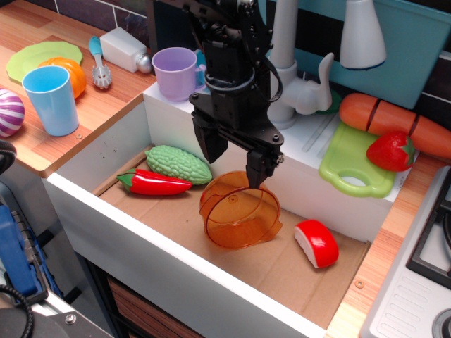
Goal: Flip orange pot upright in sink
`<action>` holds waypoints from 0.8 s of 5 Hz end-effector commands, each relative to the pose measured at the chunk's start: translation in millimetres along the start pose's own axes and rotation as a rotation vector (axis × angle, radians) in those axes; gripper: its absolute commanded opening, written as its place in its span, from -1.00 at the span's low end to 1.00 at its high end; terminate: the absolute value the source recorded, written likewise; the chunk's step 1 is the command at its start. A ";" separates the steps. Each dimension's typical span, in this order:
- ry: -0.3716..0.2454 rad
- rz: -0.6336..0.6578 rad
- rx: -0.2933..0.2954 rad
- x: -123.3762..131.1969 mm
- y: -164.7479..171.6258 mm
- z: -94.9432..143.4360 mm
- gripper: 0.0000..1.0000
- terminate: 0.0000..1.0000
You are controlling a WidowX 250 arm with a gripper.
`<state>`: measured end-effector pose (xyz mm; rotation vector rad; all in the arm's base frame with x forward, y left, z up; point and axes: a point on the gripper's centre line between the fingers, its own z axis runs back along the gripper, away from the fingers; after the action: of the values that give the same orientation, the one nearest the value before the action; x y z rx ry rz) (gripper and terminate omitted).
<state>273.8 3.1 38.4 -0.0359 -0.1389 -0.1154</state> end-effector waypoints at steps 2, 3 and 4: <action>-0.040 -0.015 0.016 -1.3 0.9 -11.8 1.00 -1.00; -0.058 -0.042 0.037 -0.1 0.7 -22.7 1.00 -1.00; -0.054 -0.107 0.103 3.1 2.6 -29.6 1.00 -1.00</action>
<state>275.0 3.2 -1.7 0.1078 -0.1648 -0.2289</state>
